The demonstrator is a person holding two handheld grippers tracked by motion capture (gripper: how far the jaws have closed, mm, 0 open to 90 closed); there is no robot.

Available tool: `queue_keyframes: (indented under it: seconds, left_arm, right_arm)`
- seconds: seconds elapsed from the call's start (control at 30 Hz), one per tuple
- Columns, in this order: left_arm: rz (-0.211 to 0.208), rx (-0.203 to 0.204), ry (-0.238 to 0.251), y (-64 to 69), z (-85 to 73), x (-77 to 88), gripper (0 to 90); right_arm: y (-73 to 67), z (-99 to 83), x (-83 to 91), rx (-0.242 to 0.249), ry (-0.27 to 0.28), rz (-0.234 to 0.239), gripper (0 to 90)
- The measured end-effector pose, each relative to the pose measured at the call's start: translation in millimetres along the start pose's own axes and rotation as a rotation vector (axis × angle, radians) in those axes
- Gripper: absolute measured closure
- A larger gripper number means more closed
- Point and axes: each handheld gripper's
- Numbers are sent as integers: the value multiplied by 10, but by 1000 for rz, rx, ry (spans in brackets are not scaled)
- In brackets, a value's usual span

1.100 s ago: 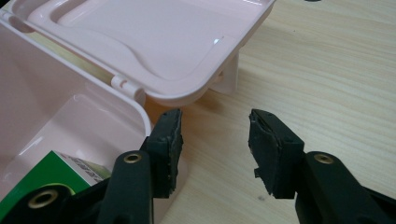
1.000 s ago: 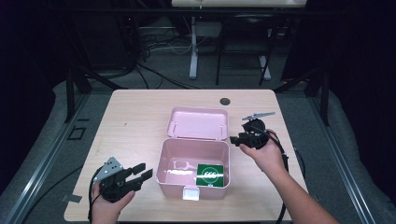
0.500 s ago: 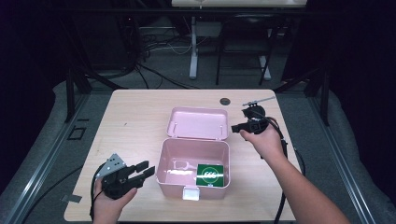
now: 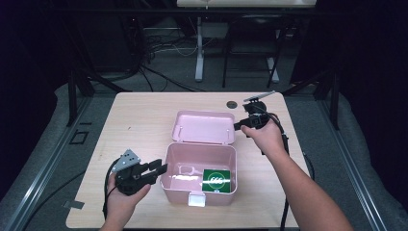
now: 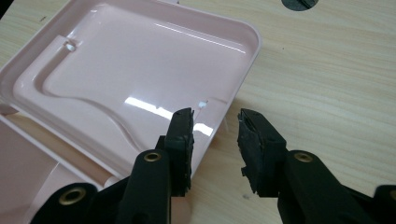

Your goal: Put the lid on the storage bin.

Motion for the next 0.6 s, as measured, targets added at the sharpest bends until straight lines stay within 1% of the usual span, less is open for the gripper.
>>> queue_keyframes:
  seconds: [0.03, 0.07, 0.13, 0.17, 0.2, 0.23, 0.27, 0.3, 0.33, 0.37, 0.43, 0.47, 0.5, 0.53, 0.6]
  left_arm:
    - [-2, 1, -3, 7, -7, -7, 670]
    - [-2, 1, -3, 7, -7, -7, 673]
    - [6, -8, -15, 7, -31, -24, 679]
    - [6, -10, -18, 5, -36, -26, 680]
    - [12, -13, -19, 3, -43, -29, 681]
    - [17, -14, -22, -2, -50, -27, 681]
    - [17, -14, -22, -2, -50, -27, 686]
    - [17, -12, -22, -8, -57, -24, 686]
    - [19, -14, -27, -20, -68, -23, 692]
    - [20, -14, -32, -22, -70, -22, 696]
    - [7, -12, -29, -30, -82, -29, 704]
    - [3, -10, -30, -28, -83, -30, 712]
    - [-1, -13, -32, -26, -84, -34, 717]
    - [-4, -18, -39, -20, -84, -37, 724]
    - [1, -21, -36, -6, -92, -41, 722]
  right_arm:
    - [-11, 12, -39, -12, 18, 4, 654]
    - [-13, 32, -49, -15, -4, 2, 654]
    - [-8, 63, -103, -21, -15, -7, 657]
    - [-3, 70, -141, -27, -4, -13, 658]
    - [1, 78, -160, -35, -6, -16, 659]
    - [10, 95, -170, -38, -30, -19, 660]
    - [10, 95, -170, -38, -30, -19, 660]
    - [13, 100, -209, -49, -14, -19, 662]
    - [25, 127, -266, -73, -32, -23, 668]
    - [30, 130, -293, -77, -27, -24, 671]
    - [39, 145, -344, -90, -37, -27, 682]
    - [41, 160, -350, -98, -65, -28, 684]
    - [44, 158, -385, -104, -44, -28, 687]
    - [45, 166, -409, -113, -45, -27, 690]
    - [55, 187, -437, -122, -80, -32, 694]
Point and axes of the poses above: each handheld gripper's, and its own axes: x roughly backward along the jaws, z roughly out of its top, y roughly to its right
